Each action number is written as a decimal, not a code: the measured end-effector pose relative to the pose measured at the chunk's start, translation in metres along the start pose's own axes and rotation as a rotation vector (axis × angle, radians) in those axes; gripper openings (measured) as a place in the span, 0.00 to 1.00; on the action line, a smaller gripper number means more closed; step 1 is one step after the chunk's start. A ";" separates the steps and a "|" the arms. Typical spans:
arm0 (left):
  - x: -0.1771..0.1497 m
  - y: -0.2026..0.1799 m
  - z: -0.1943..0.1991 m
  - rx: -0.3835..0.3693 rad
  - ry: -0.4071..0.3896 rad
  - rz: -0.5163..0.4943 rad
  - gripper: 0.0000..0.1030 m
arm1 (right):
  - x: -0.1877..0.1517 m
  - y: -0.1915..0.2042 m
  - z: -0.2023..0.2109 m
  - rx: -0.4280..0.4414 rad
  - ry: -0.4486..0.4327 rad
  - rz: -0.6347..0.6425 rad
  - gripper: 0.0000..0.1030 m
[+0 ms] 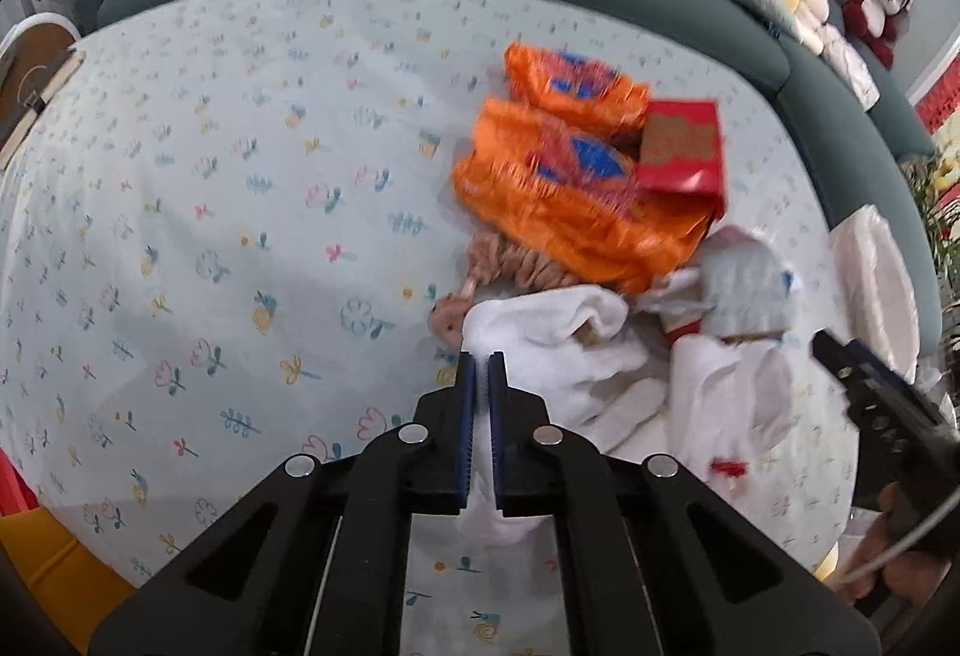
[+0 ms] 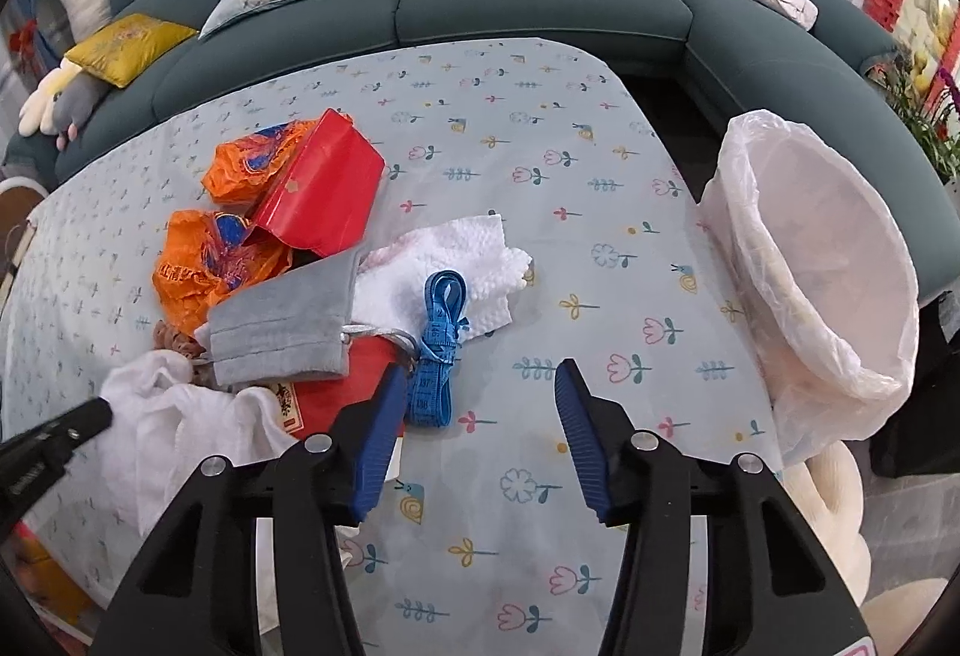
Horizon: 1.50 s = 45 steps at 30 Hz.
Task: Collect trash
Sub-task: 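Grasp the blue strap with the right gripper while the left gripper grasps the white glove, then carry the strap and glove to the white bin and open both grippers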
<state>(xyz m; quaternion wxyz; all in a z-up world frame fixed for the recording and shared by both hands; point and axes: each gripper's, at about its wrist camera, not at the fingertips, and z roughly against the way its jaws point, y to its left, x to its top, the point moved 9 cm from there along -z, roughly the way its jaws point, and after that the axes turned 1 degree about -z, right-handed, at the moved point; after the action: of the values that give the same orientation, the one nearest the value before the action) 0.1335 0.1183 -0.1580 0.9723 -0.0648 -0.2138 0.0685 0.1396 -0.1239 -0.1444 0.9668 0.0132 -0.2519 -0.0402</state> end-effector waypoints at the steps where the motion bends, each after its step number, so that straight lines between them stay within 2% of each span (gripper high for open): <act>1: 0.002 -0.001 0.003 -0.002 -0.009 -0.002 0.04 | 0.000 0.001 -0.001 0.004 0.000 0.001 0.48; 6: 0.009 -0.002 0.015 0.006 -0.047 0.000 0.04 | 0.000 0.010 -0.017 0.023 0.022 0.011 0.47; 8: 0.015 -0.003 0.017 -0.005 -0.055 0.011 0.04 | -0.002 0.012 -0.025 0.024 0.037 0.018 0.43; 14: 0.023 -0.003 0.021 -0.019 -0.069 0.031 0.04 | -0.012 0.015 -0.050 0.055 0.092 0.004 0.26; 16: 0.025 -0.003 0.021 -0.021 -0.069 0.035 0.04 | -0.012 0.019 -0.051 0.090 0.100 -0.001 0.13; 24: 0.036 -0.015 0.042 -0.037 -0.121 0.017 0.04 | -0.002 0.019 -0.020 0.108 0.040 -0.002 0.11; 30: 0.048 -0.031 0.071 -0.082 -0.176 -0.001 0.04 | 0.019 0.003 0.019 0.104 -0.029 -0.044 0.11; 37: 0.071 -0.080 0.115 -0.138 -0.249 -0.107 0.04 | 0.077 -0.025 0.089 0.044 -0.129 -0.029 0.11; 41: 0.093 -0.131 0.141 -0.194 -0.290 -0.174 0.04 | 0.112 -0.054 0.122 0.008 -0.156 -0.024 0.11; 45: 0.101 -0.195 0.156 -0.267 -0.303 -0.263 0.04 | 0.139 -0.104 0.149 -0.035 -0.142 -0.045 0.11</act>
<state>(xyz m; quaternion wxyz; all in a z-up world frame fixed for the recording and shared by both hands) 0.1787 -0.0417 0.0541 0.9126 -0.1533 -0.3709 -0.0786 0.1802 -0.2404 0.0483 0.9455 -0.0009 -0.3187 -0.0670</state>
